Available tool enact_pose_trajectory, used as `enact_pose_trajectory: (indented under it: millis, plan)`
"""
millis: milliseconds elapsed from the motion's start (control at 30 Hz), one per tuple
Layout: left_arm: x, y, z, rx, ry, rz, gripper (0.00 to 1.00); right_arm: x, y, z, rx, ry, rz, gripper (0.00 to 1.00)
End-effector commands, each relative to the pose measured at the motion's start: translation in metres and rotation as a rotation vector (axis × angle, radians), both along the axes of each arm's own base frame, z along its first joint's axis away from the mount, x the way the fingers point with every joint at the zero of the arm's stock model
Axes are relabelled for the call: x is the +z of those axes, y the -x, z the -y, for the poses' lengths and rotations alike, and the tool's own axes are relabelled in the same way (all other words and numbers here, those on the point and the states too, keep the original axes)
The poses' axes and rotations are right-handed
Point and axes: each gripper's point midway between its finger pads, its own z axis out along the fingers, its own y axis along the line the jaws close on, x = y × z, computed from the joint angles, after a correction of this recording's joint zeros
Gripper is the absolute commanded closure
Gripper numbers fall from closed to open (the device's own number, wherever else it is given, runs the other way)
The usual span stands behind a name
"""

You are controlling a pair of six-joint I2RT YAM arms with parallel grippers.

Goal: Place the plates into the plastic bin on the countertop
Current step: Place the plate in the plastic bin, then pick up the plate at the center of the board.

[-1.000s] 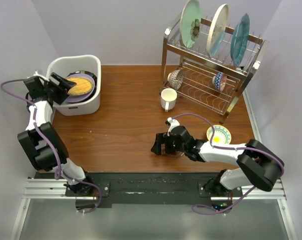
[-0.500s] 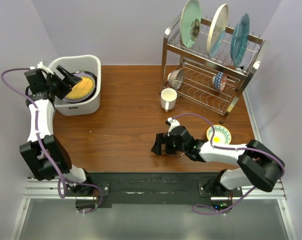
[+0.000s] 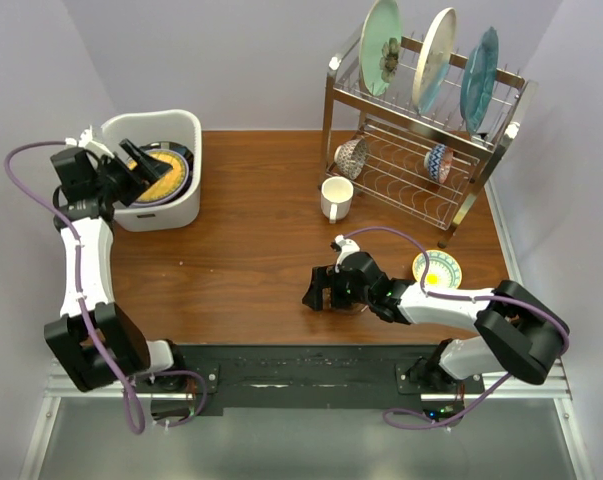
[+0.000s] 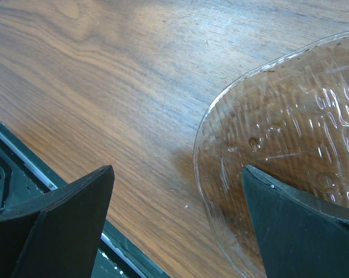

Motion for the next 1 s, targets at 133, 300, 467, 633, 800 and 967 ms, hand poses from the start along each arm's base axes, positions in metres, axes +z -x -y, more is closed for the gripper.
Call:
enact_pose_trajectory:
  millis: [133, 300, 467, 633, 800, 967]
  plan:
    - [-0.006, 0.04, 0.076, -0.204, -0.024, 0.06, 0.07, 0.007, 0.003, -0.005, 0.012, -0.023, -0.006, 0.04]
    - [-0.022, 0.06, 0.115, -0.287, -0.011, 0.041, 0.07, 0.013, 0.003, -0.005, 0.009, -0.034, -0.001, 0.04]
    - [-0.052, 0.08, 0.159, -0.404, 0.005, -0.012, 0.07, 0.031, 0.001, -0.002, 0.007, -0.045, 0.036, 0.04]
    - [-0.078, 0.103, 0.212, -0.551, 0.023, -0.023, 0.07, 0.054, -0.001, 0.006, -0.014, -0.054, 0.083, 0.03]
    - [-0.113, 0.117, 0.248, -0.612, 0.002, -0.084, 0.07, 0.067, -0.006, 0.025, -0.076, -0.004, 0.132, 0.03]
    - [-0.138, 0.138, 0.292, -0.721, 0.018, -0.128, 0.07, 0.064, -0.015, 0.061, -0.206, 0.116, 0.168, 0.02]
